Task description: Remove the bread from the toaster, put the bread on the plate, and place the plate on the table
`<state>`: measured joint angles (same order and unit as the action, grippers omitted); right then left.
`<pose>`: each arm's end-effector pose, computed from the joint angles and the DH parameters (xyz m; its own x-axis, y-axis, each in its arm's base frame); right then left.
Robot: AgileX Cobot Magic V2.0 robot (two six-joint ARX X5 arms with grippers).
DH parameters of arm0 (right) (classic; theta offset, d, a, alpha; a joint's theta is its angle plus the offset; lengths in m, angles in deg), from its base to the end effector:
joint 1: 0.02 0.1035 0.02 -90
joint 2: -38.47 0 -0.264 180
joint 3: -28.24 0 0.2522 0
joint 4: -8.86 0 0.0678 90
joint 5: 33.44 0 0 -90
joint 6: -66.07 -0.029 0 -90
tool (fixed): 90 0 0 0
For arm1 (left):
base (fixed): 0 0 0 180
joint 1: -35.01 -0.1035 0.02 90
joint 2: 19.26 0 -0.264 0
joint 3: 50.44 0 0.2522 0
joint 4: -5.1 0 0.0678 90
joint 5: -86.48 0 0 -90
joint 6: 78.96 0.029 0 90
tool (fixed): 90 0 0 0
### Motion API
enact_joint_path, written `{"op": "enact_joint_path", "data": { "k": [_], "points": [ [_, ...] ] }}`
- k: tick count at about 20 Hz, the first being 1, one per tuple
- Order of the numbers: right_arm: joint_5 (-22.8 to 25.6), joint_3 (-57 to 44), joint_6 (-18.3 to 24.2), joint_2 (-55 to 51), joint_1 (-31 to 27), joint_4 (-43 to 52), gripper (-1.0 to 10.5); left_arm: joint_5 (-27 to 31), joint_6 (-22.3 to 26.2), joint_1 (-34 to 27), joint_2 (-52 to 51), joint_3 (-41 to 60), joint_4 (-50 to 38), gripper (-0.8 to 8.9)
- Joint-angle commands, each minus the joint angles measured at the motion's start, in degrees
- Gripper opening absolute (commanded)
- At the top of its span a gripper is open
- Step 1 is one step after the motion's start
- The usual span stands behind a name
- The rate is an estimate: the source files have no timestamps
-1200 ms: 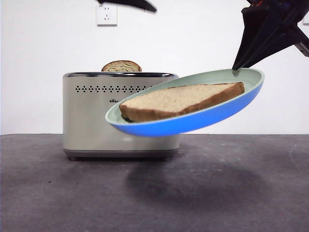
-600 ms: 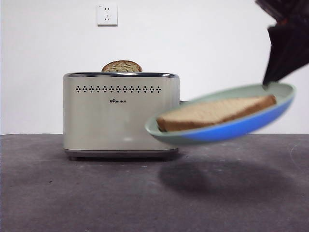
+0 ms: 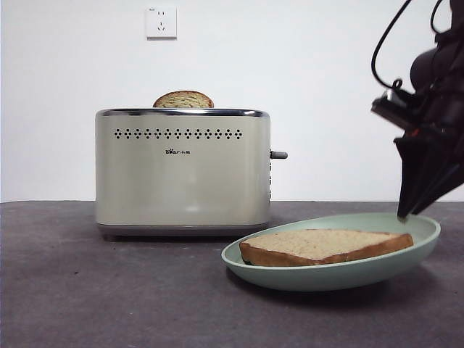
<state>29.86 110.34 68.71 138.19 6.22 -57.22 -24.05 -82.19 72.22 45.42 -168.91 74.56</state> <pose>0.3119 0.0472 0.1942 0.0486 0.4573 -0.8880 -0.1915 0.8768 0.4411 0.1113 -0.0973 0.5200 0.5060 -0.8246 -0.2529 0.8218 0.5500 -0.1488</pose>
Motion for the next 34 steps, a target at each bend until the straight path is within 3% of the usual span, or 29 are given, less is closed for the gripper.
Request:
{"op": "enact_joint_path", "data": {
  "k": [1,5,9,12,16,21,23,27,31,34],
  "points": [
    [3.5,-0.46,0.42,2.05,0.13,0.68,-0.1,1.18,1.05,0.2,-0.13,-0.31,0.44,4.93],
    [4.68,-0.46,0.15,2.47,0.07,1.07,0.1,2.91,2.01,0.2,-0.13,-0.31,1.31,4.93],
    [4.63,0.02,-0.92,2.1,0.07,1.33,2.5,3.54,2.49,0.2,-0.13,-0.31,1.38,4.93],
    [4.61,1.22,-1.77,-0.83,0.07,1.2,2.6,6.8,3.61,0.2,-0.09,-0.31,1.62,4.93],
    [4.07,3.96,-3.91,-10.32,0.17,1.14,2.5,18.64,6.6,0.2,0.04,-0.31,7.48,4.93],
    [4.24,6.56,-4.74,-26.38,1.07,1.09,2.5,34.18,6.36,0.2,0.04,0.11,16.02,4.93],
    [4.2,7.67,-4.81,-31.95,1.79,1.07,2.5,35.78,5.77,0.2,-0.09,1.75,16.06,4.93],
    [4.15,9.03,-5.97,-39.1,4.02,1.03,2.5,35.65,4.57,0.2,-3.26,13.66,7.26,4.91],
    [4.11,9.03,-6.27,-40.92,6.51,-0.7,2.5,36.22,1.31,0.17,-10.43,36.52,-13.73,4.91],
    [4.13,9.03,-6.25,-40.72,7.67,-2.38,2.5,37.03,0.02,0.2,-14.21,46.01,-25.59,4.9]
  ]
}}
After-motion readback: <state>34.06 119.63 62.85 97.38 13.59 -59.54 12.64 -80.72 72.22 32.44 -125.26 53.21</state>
